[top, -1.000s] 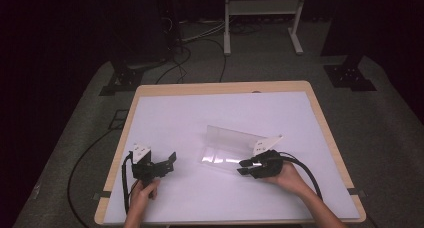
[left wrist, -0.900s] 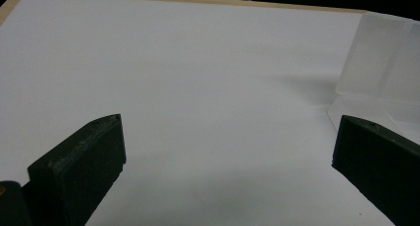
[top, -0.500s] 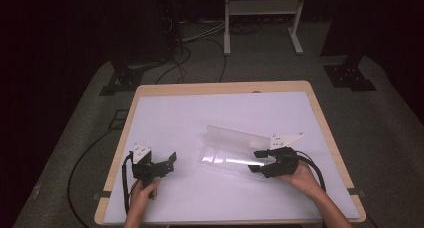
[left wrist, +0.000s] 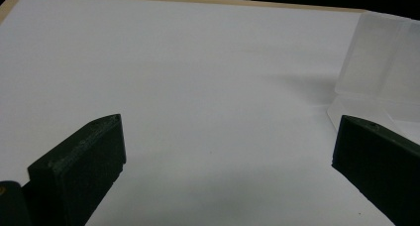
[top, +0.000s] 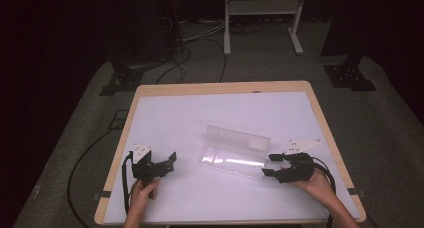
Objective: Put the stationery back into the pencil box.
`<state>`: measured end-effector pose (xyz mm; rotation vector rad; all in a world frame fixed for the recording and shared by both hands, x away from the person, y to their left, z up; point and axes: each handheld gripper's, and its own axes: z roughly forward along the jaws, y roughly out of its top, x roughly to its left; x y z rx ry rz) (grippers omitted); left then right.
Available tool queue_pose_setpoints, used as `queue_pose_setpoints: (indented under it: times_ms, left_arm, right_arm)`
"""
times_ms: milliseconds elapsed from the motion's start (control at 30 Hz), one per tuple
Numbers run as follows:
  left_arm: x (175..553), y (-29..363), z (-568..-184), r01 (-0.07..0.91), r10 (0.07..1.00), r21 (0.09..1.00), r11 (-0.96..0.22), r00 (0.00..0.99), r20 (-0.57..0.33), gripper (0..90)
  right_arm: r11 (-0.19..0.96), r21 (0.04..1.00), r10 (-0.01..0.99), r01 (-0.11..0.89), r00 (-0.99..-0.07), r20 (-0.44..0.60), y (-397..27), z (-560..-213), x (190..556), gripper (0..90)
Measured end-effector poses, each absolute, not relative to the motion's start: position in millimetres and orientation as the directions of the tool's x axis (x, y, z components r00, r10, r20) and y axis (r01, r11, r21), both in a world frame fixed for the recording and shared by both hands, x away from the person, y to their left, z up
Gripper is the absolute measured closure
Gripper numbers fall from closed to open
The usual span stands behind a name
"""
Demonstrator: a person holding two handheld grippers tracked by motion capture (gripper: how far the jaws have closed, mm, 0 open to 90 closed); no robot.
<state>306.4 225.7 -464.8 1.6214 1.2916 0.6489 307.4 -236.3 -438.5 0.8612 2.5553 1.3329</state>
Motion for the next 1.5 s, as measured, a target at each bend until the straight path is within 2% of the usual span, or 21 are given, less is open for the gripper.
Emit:
queue_pose_setpoints:
  times_ms: [767, 1500]
  left_arm:
    - [307, 225, -465, 0.450, 0.944, 0.893, -0.014, 0.301, -0.137, 0.0]
    - [307, 224, -465, 0.451, 0.943, 0.892, -0.016, 0.303, -0.136, 0.0]
  right_arm:
    - [0.415, 0.777, 0.622, 0.474, -0.771, 0.138, -280, -440, 289, 39.7]
    - [0.397, 0.757, 0.691, 0.518, -0.712, 0.125, -315, -450, 270, 46.9]
